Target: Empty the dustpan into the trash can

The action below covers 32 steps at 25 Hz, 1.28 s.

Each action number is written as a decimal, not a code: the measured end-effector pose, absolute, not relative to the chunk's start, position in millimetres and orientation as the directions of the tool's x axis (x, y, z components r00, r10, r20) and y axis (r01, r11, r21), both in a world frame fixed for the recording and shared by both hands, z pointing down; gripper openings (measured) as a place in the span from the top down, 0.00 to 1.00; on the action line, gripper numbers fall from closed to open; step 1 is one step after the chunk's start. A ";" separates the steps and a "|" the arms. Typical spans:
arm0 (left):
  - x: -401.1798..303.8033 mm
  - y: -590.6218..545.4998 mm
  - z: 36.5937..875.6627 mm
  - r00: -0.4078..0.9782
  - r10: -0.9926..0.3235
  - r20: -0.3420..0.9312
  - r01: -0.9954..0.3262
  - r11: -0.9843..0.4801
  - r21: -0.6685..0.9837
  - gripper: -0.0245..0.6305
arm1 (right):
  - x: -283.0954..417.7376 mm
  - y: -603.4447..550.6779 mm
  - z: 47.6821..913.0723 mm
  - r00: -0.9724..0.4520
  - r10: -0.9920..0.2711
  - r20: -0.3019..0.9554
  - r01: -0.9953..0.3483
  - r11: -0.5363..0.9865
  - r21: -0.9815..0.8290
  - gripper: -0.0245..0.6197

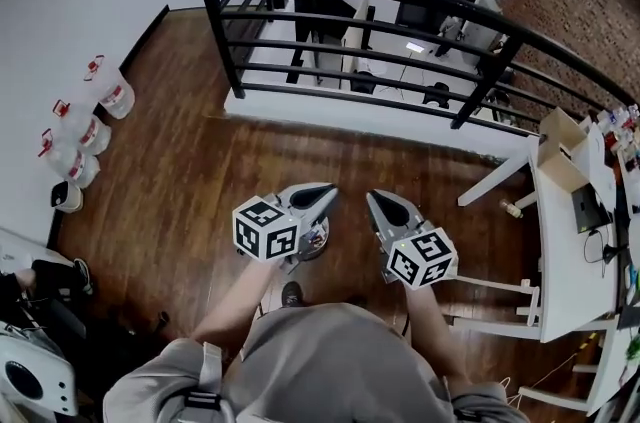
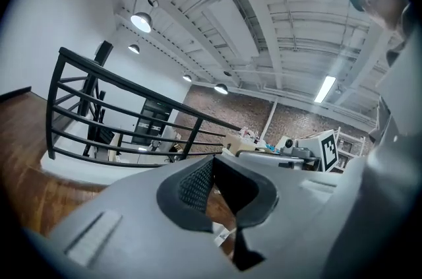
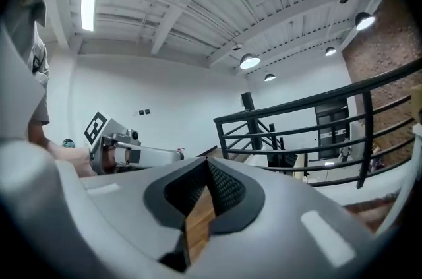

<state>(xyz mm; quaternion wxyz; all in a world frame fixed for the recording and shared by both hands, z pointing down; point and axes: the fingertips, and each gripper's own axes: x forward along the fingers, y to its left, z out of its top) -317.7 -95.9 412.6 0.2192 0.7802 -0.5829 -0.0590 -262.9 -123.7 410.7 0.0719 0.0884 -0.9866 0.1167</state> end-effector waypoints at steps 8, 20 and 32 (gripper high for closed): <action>-325.4 -85.2 391.2 0.313 -0.942 0.118 -0.881 -0.241 0.407 0.96 | -275.4 -119.0 383.8 -0.977 -0.183 0.110 -0.203 0.956 -0.214 0.96; -338.6 -88.9 384.5 0.317 -0.943 0.101 -0.878 -0.251 0.406 0.95 | -282.8 -126.6 380.8 -0.968 -0.210 0.135 -0.233 0.954 -0.190 0.96; -338.2 -92.7 388.4 0.319 -0.943 0.096 -0.874 -0.254 0.414 0.95 | -279.8 -133.7 382.2 -0.965 -0.220 0.140 -0.245 0.951 -0.190 0.96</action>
